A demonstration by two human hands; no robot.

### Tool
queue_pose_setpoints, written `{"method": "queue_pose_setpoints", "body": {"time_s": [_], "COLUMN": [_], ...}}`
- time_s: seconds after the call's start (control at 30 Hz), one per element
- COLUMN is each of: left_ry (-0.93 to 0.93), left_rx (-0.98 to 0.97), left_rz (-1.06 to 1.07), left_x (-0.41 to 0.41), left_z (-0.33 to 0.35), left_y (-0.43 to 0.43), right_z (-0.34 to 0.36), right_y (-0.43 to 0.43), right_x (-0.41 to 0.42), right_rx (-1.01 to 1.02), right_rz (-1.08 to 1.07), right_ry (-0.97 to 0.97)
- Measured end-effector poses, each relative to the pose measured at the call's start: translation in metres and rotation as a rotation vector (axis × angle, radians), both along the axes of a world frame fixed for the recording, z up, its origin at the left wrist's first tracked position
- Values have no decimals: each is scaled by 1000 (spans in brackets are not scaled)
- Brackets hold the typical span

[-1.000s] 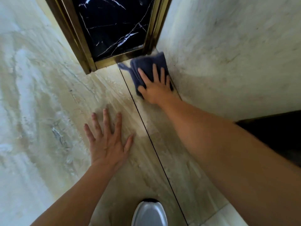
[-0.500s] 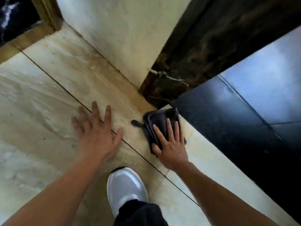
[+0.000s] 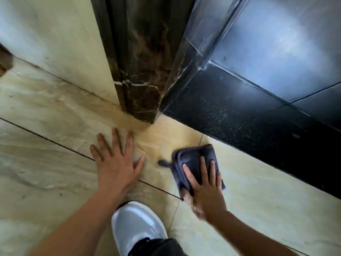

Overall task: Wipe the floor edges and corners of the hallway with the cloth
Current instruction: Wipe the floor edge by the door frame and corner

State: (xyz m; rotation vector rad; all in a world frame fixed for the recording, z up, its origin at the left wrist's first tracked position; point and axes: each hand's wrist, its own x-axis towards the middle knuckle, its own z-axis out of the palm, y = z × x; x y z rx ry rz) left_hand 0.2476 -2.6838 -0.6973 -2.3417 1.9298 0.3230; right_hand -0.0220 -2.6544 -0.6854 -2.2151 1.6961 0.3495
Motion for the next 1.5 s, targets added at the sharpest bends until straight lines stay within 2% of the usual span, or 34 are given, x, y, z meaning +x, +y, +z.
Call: {"method": "queue_pose_setpoints", "body": {"time_s": [0.1, 0.2, 0.3, 0.37, 0.47, 0.57, 0.67, 0.7, 0.77, 0.83, 0.93, 1.03, 1.17, 1.23, 1.27, 1.33, 1.4, 1.5], "left_ry": [-12, -5, 13, 19, 35, 43, 21, 16, 17, 16, 35, 53, 78, 85, 80, 77, 70, 60], "left_rx": [29, 57, 55, 54, 53, 18, 1, 4, 20, 32, 37, 24, 22, 12, 3, -17, -27, -2], "left_rz": [-30, -101, -111, -87, -53, -36, -45, -41, -40, -55, -45, -24, -5, 6, 6, -4, -10, 3], "left_x": [4, 7, 10, 9, 8, 8, 9, 9, 8, 7, 9, 10, 7, 7, 7, 10, 13, 12], "left_z": [3, 3, 7, 7, 5, 2, -2, -2, 1, 4, 11, 14, 12, 10, 10, 11, 10, 8], "left_y": [-2, -4, -8, -10, -5, -4, -1, -2, -2, -6, -15, -24, -36, -36, -35, -33, -30, -24], "right_z": [-9, -4, 5, 4, 1, 6, -1, -6, -9, -5, 8, 9, 5, 8, 7, -1, -6, 2], "right_y": [-95, -192, -224, -197, -94, -2, -29, -59, -138, -218, -275, -236, -75, -30, -35, -87, -176, -284], "right_x": [27, 43, 50, 51, 40, 10, -3, 2, 21, 42, 60, 62, 62, 61, 59, 60, 67, 72], "right_rx": [-14, 95, 169, 157, 45, 16, 27, -28, -45, 10, 141, 121, 79, 90, 100, 40, -22, 131], "right_rz": [-128, -247, -319, -235, 68, 230, 272, 238, -3, -253, -416, -353, -103, -106, -128, -240, -410, -569], "right_ry": [21, 54, 31, 22, -2, 1, 13, 6, 9, -9, -3, -56, -75, -84, -71, -47, -75, -28]}}
